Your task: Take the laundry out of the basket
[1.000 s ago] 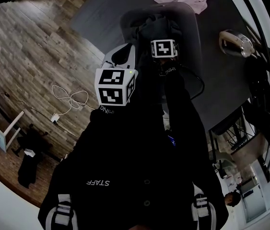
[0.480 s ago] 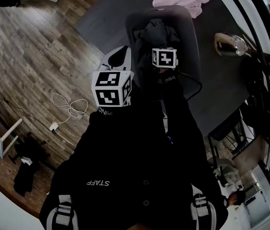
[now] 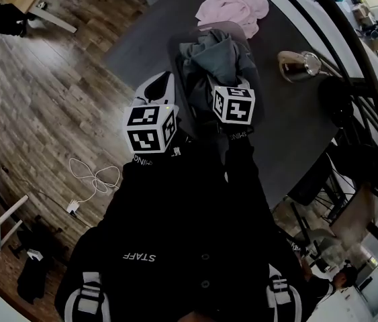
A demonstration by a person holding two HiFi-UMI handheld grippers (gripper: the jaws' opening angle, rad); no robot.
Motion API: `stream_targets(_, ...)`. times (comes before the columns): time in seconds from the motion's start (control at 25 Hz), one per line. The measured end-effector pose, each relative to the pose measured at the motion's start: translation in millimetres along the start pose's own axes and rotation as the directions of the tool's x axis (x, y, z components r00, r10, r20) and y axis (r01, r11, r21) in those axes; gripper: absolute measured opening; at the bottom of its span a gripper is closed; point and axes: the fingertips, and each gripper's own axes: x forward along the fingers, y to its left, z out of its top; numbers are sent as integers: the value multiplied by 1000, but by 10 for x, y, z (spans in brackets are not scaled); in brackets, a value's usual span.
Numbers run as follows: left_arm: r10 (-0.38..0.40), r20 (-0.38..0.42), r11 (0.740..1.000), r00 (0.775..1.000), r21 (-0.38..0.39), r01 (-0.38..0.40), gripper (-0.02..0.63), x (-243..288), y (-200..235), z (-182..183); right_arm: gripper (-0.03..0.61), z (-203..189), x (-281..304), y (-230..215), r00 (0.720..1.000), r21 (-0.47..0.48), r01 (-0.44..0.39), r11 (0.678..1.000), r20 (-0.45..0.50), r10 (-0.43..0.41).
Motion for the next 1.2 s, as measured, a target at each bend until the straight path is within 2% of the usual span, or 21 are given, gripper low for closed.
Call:
stream_targets(0.2,-30,81,999,996,19,29,2,-137,-105,248,258,465,-595,50,977,0,28,1000,211,-27)
stream_targets(0.48,-54,169,997,984,63,44,2,-363,-289,468,263,884,-1298,114,916,-4,72,997,397,-65)
stream_targets(0.64,-62,198,995,978,90,45,2,-486,-396,549,268,1057,-1620,129,879,13,78,997,471,-75)
stream_targets(0.96,-86,286,989,954,138,48,2,-766,-578,845,270,1330,-2190,181,787,9,94,996,611,-80)
stream_targets(1.2,-111,307,985,945,159,64,2,-832,-684,921,275,1419,-2453,241,749,-13,122,993,657,-83)
